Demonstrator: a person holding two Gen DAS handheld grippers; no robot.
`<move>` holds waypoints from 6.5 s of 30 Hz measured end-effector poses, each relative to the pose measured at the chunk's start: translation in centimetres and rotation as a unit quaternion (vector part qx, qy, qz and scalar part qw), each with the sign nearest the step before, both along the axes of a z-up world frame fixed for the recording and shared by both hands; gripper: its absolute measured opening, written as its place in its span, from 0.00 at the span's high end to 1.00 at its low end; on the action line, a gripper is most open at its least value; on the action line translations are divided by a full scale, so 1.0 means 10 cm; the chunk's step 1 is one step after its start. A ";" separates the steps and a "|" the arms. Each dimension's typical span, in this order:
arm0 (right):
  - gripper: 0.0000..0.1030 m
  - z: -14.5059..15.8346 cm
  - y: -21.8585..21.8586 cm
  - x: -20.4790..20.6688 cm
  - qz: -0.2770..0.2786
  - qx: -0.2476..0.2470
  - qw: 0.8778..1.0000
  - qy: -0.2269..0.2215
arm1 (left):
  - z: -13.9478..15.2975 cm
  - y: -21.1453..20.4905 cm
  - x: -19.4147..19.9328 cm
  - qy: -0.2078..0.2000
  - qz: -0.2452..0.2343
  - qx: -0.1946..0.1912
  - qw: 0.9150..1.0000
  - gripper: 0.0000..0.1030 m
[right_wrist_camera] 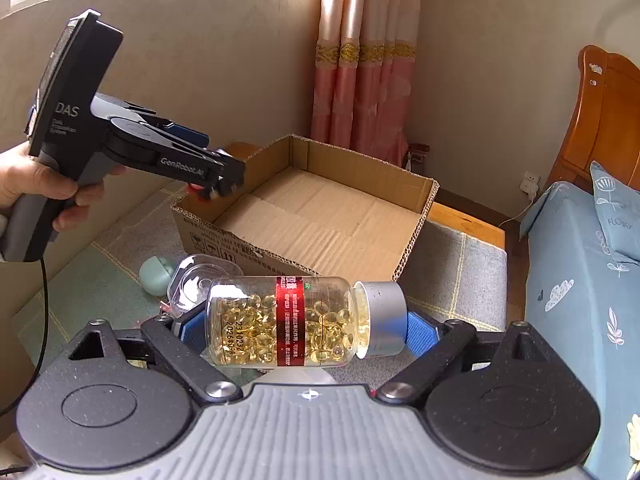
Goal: Organize rigid objects
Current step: 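Carry both items into the cardboard box and open both tools, then return both tools to the items on the blanket, then grasp the clear plastic jar with left tool while right tool grasps the grey cat figurine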
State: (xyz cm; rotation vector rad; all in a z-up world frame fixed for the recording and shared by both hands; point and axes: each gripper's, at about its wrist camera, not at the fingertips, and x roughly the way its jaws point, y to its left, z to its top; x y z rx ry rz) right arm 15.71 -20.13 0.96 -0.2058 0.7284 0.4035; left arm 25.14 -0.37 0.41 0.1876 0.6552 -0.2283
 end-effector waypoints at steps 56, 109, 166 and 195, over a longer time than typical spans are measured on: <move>0.00 0.00 0.40 1.73 -0.031 -0.070 0.994 0.075 | -0.01 0.41 -1.08 -0.011 0.028 -0.023 0.999 0.01; 0.00 -1.13 0.31 -0.83 -0.009 0.007 0.998 0.060 | -1.01 0.24 -1.33 0.117 -0.062 -0.023 0.991 0.01; 0.00 -1.38 -0.09 -1.10 -0.022 0.004 1.000 0.021 | -0.86 0.25 -1.60 0.107 0.042 0.012 0.993 0.01; 0.01 -1.24 0.36 -1.05 0.054 -0.013 0.997 0.048 | -1.01 0.54 -1.46 0.119 0.026 -0.078 0.989 0.13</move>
